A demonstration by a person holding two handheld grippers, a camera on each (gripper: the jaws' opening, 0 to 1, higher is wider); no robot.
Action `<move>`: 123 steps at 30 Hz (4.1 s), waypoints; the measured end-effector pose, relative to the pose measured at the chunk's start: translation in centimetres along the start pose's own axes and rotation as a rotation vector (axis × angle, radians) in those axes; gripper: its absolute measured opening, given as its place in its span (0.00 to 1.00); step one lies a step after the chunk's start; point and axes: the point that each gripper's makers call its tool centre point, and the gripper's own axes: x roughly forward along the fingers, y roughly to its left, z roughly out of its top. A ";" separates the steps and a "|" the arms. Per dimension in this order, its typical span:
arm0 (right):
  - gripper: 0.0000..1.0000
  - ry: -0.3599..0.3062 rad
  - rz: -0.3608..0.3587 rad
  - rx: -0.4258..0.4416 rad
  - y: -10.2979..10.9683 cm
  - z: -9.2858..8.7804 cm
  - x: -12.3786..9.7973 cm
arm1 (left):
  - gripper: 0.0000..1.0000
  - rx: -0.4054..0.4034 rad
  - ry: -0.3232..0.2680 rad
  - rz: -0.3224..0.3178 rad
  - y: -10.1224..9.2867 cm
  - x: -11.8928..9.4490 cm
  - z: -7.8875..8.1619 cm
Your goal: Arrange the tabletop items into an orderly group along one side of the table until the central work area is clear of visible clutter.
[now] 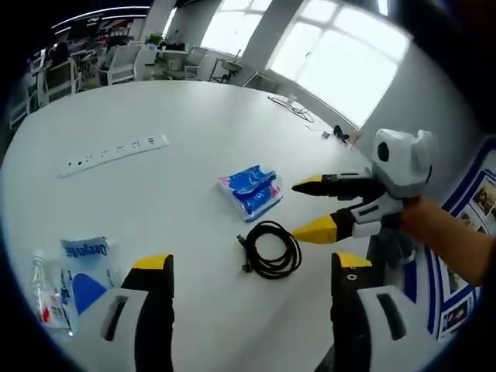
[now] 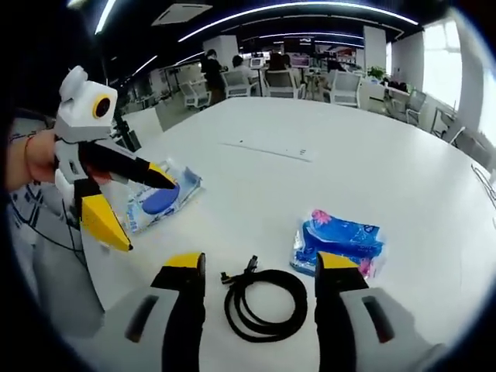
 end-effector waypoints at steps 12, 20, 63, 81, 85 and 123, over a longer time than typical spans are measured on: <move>0.57 -0.019 0.044 -0.055 2.2 1.8 0.2 | 0.90 -0.015 -0.065 -0.023 -0.4 -3.5 0.5; 0.61 -0.024 0.085 -0.090 4.4 2.5 0.6 | 0.91 -0.020 -0.097 -0.011 0.3 -5.9 0.3; 0.61 -0.006 0.256 -0.226 13.4 4.0 2.8 | 0.93 -0.117 -0.191 0.090 6.1 -17.7 -6.4; 0.60 0.029 0.420 -0.350 19.6 4.9 4.9 | 0.92 -0.192 -0.247 0.141 8.0 -23.0 -9.5; 0.59 0.047 0.471 -0.382 21.4 4.8 5.5 | 0.92 -0.210 -0.259 0.147 8.3 -23.8 -10.2; 0.36 0.282 0.935 -0.615 33.6 1.1 11.2 | 0.93 -0.333 -0.283 0.139 11.3 -24.8 -14.3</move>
